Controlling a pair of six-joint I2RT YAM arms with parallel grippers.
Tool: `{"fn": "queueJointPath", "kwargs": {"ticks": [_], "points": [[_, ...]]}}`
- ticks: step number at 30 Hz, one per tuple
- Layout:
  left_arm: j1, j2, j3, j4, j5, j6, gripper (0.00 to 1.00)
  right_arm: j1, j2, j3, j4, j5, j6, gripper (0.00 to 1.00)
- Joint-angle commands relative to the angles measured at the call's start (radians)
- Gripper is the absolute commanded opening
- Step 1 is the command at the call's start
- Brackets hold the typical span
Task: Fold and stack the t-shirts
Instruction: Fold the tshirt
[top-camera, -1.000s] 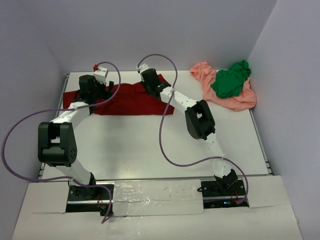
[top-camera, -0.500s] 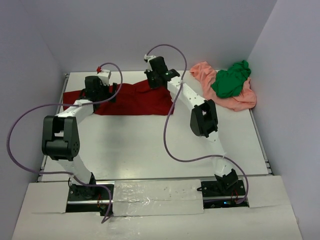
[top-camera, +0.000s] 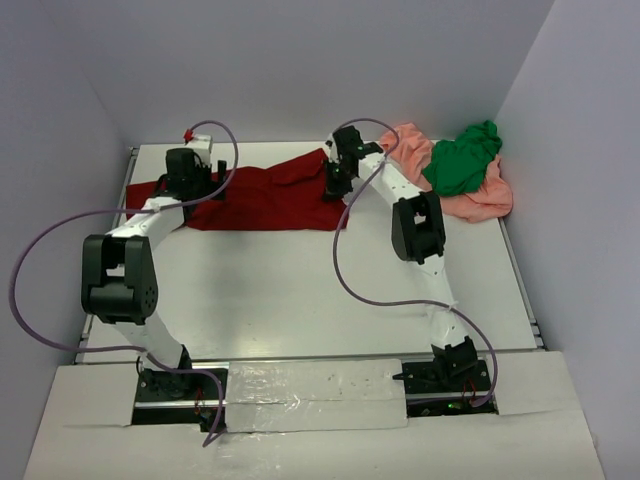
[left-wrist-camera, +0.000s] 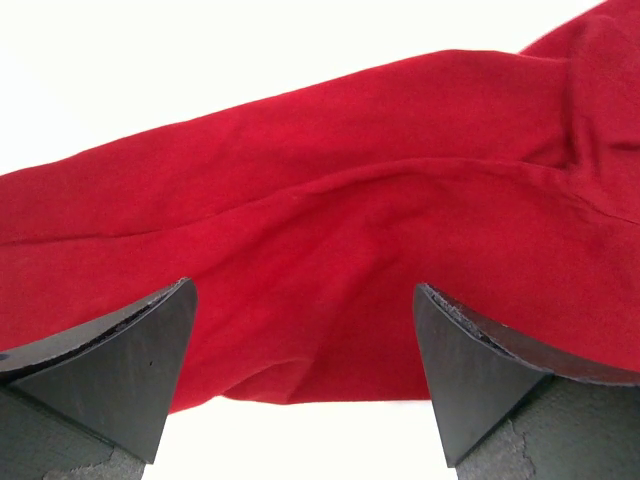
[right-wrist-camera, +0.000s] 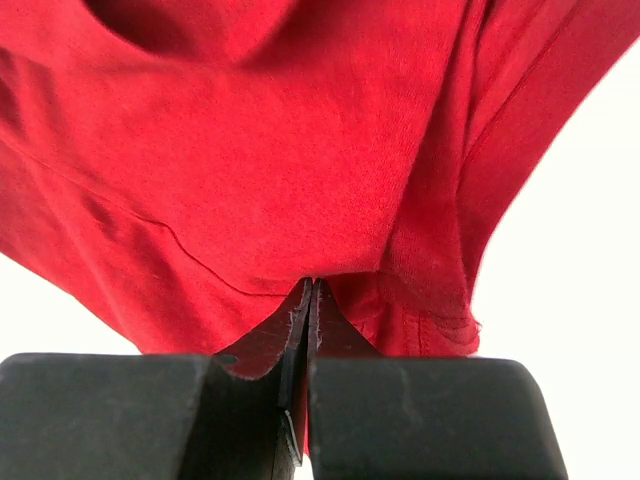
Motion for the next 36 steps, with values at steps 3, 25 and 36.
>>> {"fn": "queueJointPath", "kwargs": {"ticks": [3,25,36], "points": [[0.051,-0.080,-0.032,0.027,-0.144,0.020,0.99,0.003,-0.097,-0.093,0.037,-0.057,0.002,0.00],[0.384,0.024,-0.068,-0.053,0.031,0.037,0.00,0.016,-0.281,-0.282,0.160,-0.026,-0.084,0.00],[0.408,0.222,0.023,-0.019,-0.009,0.046,0.00,0.017,-0.335,-0.312,0.146,-0.049,-0.073,0.00]]}}
